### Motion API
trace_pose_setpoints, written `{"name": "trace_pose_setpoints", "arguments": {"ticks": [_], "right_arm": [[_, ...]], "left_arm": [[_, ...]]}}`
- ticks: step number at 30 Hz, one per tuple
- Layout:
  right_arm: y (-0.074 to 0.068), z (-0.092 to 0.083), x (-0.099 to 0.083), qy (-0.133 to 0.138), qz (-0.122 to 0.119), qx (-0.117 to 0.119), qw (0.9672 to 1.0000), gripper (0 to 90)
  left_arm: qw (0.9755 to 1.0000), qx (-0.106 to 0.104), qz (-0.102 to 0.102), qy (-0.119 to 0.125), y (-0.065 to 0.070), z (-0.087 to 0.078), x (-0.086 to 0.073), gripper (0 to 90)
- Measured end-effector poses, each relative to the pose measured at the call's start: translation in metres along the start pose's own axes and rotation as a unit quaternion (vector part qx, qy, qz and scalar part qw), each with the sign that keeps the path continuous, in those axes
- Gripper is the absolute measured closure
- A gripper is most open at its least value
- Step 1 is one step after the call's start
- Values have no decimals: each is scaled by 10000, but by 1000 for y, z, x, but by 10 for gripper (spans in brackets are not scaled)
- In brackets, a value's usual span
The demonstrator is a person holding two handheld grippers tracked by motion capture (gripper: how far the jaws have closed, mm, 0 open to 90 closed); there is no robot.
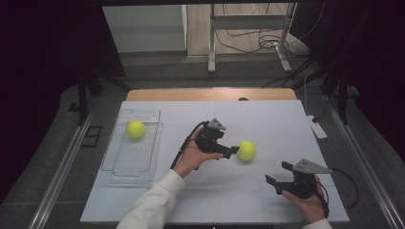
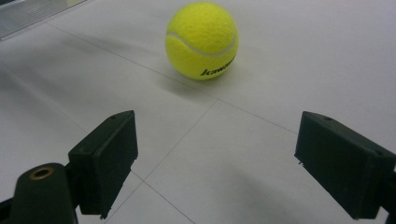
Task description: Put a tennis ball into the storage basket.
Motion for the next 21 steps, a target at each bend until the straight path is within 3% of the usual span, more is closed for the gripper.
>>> {"name": "trace_pose_setpoints", "arguments": {"ticks": [4,21], "right_arm": [[0,0,0,8,0,0,10000,132],[1,-1,1,27,9,5,10000,133]], "left_arm": [[9999,11,94,-114,1,4,-1,163],[9997,-83,115,-218,4,24,1,160]]}}
Point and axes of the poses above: each handheld gripper's, and its own axes: z roughly forward along the jaws, x roughly out of its top, y roughly to its right, the point moved 3 cm from there along z, roughly forward along the jaws, and after that the axes turned 6 degrees about y, right-handed, at the moved point
